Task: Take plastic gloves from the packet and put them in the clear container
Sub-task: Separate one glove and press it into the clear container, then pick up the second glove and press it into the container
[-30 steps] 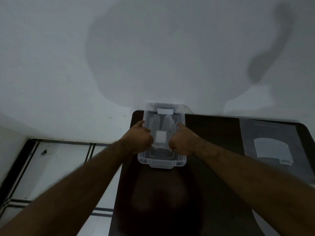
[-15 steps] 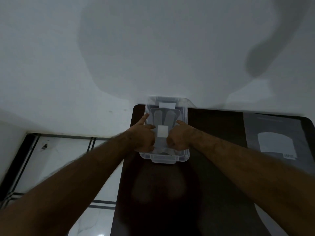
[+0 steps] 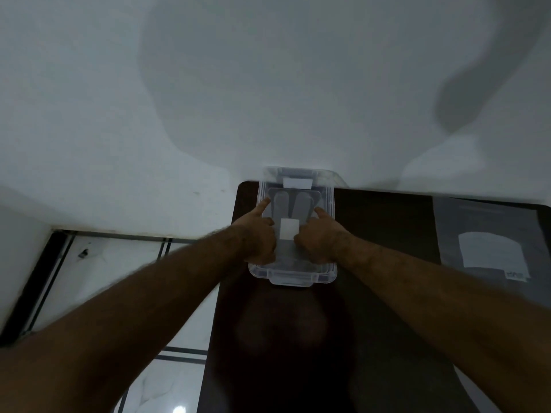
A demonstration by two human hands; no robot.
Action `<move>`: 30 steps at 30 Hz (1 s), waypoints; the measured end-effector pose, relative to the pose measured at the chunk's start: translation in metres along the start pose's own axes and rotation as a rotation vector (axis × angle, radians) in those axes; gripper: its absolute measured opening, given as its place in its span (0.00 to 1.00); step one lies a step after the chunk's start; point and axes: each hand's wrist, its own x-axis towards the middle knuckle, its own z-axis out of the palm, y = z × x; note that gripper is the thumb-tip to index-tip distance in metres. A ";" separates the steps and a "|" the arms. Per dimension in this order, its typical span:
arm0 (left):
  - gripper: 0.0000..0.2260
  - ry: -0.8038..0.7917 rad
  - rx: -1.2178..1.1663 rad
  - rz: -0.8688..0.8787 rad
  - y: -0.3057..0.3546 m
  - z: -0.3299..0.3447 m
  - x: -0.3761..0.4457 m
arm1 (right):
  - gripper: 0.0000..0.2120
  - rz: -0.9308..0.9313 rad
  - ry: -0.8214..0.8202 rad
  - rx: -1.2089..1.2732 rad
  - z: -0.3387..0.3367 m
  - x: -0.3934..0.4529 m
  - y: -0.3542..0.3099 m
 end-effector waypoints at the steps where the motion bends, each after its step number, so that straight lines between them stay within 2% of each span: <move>1: 0.22 0.002 0.009 -0.004 0.002 0.001 0.002 | 0.24 0.021 -0.001 -0.024 0.001 0.003 -0.001; 7: 0.22 0.055 0.055 0.008 0.002 -0.003 0.006 | 0.18 0.063 0.080 -0.085 -0.004 0.003 -0.006; 13: 0.23 -0.056 0.068 -0.035 0.004 -0.008 0.003 | 0.24 0.086 -0.010 -0.099 -0.006 0.000 -0.015; 18: 0.20 -0.023 0.059 0.007 0.009 -0.011 -0.008 | 0.23 0.106 0.062 -0.057 -0.014 -0.015 -0.012; 21: 0.20 0.069 0.021 0.001 0.017 -0.018 -0.023 | 0.21 0.152 0.199 0.072 -0.025 -0.044 -0.004; 26: 0.22 0.325 -0.126 -0.088 0.050 -0.033 -0.055 | 0.15 0.224 0.465 0.304 -0.007 -0.112 0.000; 30: 0.22 0.436 -0.318 -0.136 0.109 -0.047 -0.077 | 0.13 0.201 0.473 0.419 0.023 -0.171 -0.012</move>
